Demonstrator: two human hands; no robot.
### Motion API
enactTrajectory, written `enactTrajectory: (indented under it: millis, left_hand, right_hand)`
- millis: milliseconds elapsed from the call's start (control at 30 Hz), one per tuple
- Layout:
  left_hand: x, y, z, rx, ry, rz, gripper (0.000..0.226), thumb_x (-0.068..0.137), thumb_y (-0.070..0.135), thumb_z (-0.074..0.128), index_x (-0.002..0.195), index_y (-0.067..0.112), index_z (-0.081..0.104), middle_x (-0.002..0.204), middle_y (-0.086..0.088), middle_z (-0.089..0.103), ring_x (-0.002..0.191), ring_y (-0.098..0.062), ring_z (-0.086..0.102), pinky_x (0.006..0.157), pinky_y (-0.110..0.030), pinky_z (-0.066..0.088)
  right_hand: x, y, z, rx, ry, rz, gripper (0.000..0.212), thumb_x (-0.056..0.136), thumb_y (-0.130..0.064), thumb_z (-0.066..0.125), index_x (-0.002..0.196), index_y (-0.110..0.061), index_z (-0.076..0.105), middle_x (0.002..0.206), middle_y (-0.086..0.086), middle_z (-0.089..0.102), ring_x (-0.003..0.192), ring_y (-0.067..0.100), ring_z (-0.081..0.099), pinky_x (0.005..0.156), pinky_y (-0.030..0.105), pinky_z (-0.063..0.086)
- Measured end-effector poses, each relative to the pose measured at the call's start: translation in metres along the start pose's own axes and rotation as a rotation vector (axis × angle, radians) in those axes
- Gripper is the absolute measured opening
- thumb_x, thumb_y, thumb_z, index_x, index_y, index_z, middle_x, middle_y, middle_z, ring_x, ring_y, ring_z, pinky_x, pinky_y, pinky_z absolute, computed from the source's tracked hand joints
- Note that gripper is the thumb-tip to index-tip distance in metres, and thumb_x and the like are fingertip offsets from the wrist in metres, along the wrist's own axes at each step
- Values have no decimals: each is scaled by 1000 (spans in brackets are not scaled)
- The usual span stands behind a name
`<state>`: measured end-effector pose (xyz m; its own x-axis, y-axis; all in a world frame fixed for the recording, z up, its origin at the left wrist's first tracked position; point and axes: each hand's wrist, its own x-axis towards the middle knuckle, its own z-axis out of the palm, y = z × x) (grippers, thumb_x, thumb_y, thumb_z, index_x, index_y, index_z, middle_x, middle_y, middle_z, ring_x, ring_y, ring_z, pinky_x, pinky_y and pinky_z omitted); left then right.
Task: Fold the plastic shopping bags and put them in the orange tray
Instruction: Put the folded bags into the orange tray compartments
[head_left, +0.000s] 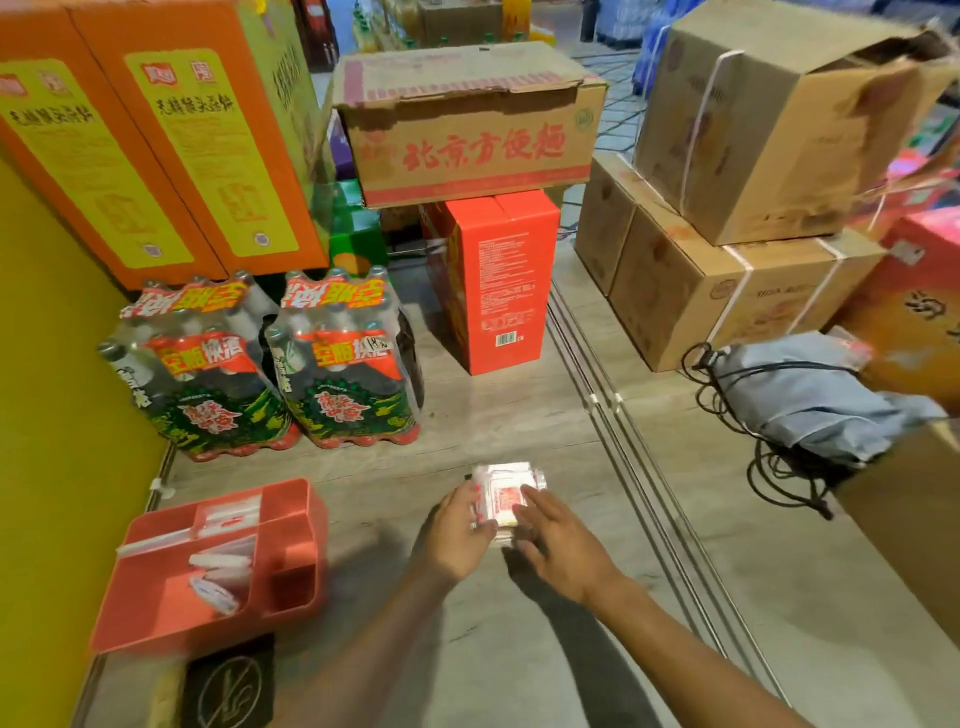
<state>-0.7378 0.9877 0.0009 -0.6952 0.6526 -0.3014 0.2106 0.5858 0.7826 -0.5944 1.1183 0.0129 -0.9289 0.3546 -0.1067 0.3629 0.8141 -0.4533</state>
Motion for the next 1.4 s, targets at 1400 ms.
enactTrajectory:
  millis: [1400]
  left_hand:
    - [-85, -40, -109, -395, 354, -149, 33, 89, 29, 74, 122, 29, 65, 113, 9, 71, 109, -10, 63, 96, -36, 53]
  right_hand:
    - [67, -30, 9, 755, 166, 503, 23, 86, -24, 79, 106, -14, 72, 101, 3, 74, 87, 18, 72, 77, 39, 63]
